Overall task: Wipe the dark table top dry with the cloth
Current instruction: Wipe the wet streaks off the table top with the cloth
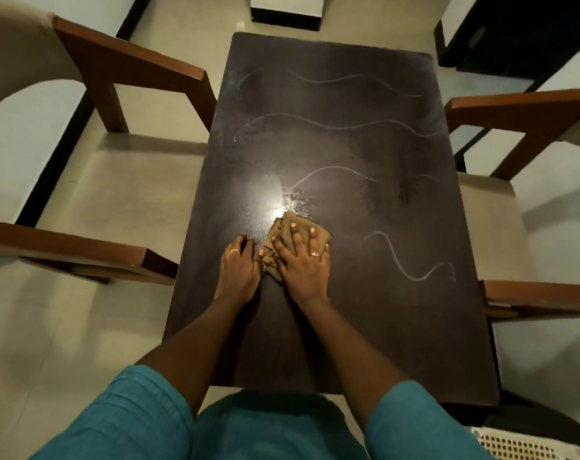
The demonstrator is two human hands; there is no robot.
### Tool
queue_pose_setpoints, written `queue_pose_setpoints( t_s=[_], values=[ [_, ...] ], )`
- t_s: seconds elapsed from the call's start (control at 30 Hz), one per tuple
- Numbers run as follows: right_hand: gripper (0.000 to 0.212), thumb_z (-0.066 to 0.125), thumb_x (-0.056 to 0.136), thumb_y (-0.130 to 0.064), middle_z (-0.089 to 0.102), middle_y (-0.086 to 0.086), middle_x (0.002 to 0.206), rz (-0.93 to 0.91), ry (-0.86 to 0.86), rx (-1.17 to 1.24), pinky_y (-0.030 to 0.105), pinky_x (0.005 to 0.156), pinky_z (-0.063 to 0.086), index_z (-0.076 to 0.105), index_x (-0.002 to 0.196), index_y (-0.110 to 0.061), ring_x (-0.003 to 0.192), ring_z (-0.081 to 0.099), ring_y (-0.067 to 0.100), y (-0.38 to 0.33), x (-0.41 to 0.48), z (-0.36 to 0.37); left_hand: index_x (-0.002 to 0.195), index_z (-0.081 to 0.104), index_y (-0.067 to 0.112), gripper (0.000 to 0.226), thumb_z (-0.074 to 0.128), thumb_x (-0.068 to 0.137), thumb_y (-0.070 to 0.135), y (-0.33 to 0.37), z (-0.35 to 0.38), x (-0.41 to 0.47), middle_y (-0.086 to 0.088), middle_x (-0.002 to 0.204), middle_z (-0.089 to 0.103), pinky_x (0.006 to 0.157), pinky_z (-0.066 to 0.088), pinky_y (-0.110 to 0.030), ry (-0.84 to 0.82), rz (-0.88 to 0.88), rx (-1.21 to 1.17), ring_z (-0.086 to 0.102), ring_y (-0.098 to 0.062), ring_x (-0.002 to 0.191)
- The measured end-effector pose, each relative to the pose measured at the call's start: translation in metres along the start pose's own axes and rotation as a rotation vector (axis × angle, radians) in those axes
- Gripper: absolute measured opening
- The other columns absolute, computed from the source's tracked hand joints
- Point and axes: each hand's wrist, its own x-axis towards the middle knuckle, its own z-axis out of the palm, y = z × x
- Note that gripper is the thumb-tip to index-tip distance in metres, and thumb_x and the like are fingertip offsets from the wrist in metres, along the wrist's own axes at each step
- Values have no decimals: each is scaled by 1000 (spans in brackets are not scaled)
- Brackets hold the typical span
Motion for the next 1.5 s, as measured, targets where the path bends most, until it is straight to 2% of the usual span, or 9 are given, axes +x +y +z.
queue_pose_setpoints(
  t_s=[0.1, 0.17, 0.4, 0.57, 0.67, 0.87, 1.07, 1.27, 1.5],
  values=[
    [48, 27, 98, -51, -2, -4, 161, -19, -57, 20, 59, 114, 3, 19, 145, -48, 146, -6, 33, 12, 47, -16, 142, 32, 6, 49, 28, 100, 32, 7, -1, 8, -16, 152, 27, 116, 22, -45, 10, -14, -3, 22, -31, 139],
    [48, 27, 99, -51, -5, -5, 160, -24, -56, 19, 59, 114, 1, 16, 146, -48, 146, -9, 32, 21, 72, -28, 142, 32, 6, 50, 27, 100, 33, 12, -1, 15, -15, 152, 27, 116, 22, -44, 17, -20, -1, 22, -31, 140],
    [51, 28, 99, -49, -7, -2, 160, 99, -41, 44, 58, 115, 3, 14, 148, -43, 146, -10, 34, 73, 114, -46, 142, 33, 8, 51, 28, 99, 35, 16, -1, 32, -12, 152, 27, 118, 20, -45, 18, -35, 11, 21, -30, 141],
    [49, 29, 99, -47, -1, -3, 161, 227, 52, 100, 57, 116, 8, 19, 147, -44, 146, -4, 33, 91, 88, -37, 141, 34, 6, 49, 30, 100, 32, 19, -1, 31, -13, 151, 29, 117, 20, -43, 30, -40, 10, 22, -31, 140],
    [51, 30, 99, -47, -3, -3, 161, 255, 50, 106, 57, 115, 4, 16, 148, -43, 146, -6, 34, 78, 61, -27, 142, 32, 6, 50, 30, 100, 32, 24, 1, 30, -12, 152, 27, 117, 19, -42, 26, -40, -1, 21, -29, 140],
    [50, 30, 99, -49, -2, -2, 160, 65, 11, 86, 58, 115, -1, 18, 147, -42, 146, -8, 33, 29, 43, -19, 142, 33, 5, 49, 31, 100, 29, 34, 4, 34, -14, 151, 28, 116, 19, -42, 51, -32, 23, 24, -31, 138],
    [48, 28, 98, -51, 1, -3, 161, -40, -12, 61, 58, 113, -3, 23, 145, -43, 146, -9, 32, 35, 104, -35, 144, 29, 8, 50, 28, 100, 32, 37, 7, 45, -12, 153, 24, 118, 18, -45, 28, -27, 31, 20, -30, 141],
    [48, 30, 98, -51, 0, -6, 161, 141, -3, 117, 59, 114, 4, 26, 144, -44, 147, -4, 32, 90, 164, -60, 144, 27, 8, 51, 27, 100, 33, 33, 10, 56, -11, 154, 23, 119, 13, -44, 11, -17, 77, 19, -30, 142],
    [49, 38, 98, -40, 8, 1, 160, 427, 140, 167, 61, 113, 10, 30, 145, -37, 146, 2, 36, 172, 136, -62, 141, 36, 9, 45, 28, 101, 26, 42, 8, 60, -8, 149, 38, 119, 7, -44, 87, -37, 152, 31, -23, 139]
  ],
)
